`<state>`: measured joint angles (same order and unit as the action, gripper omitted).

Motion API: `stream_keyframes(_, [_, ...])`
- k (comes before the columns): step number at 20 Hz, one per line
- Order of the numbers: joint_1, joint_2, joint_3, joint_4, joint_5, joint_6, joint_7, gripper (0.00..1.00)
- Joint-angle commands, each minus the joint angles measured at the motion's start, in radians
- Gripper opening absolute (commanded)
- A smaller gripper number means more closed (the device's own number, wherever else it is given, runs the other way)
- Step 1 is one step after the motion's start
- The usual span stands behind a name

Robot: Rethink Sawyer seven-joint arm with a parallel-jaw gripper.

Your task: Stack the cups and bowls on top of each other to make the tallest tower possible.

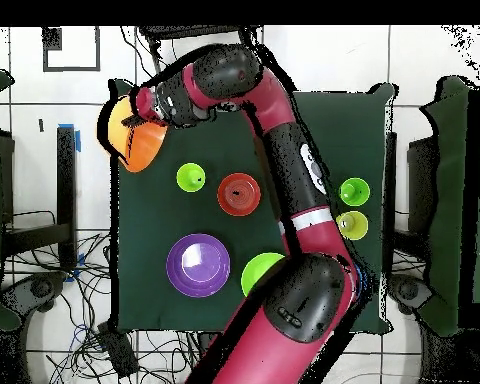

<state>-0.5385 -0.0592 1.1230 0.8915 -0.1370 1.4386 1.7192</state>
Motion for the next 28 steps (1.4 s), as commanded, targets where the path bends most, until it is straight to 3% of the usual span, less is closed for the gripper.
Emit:
stream_keyframes(1, [0.090, 0.049, -0.031, -0.306, -0.071, 0.269, -0.397, 0.00])
stream_keyframes(5, [0.108, 0.071, -0.005, -0.404, -0.111, 0.353, -0.436, 0.00])
stream_keyframes(10, [0.115, 0.085, 0.031, -0.460, -0.159, 0.396, -0.453, 0.00])
stream_keyframes(16, [0.111, 0.096, 0.062, -0.489, -0.203, 0.410, -0.481, 0.00])
stream_keyframes(28, [0.110, 0.117, 0.088, -0.498, -0.223, 0.429, -0.527, 0.00])
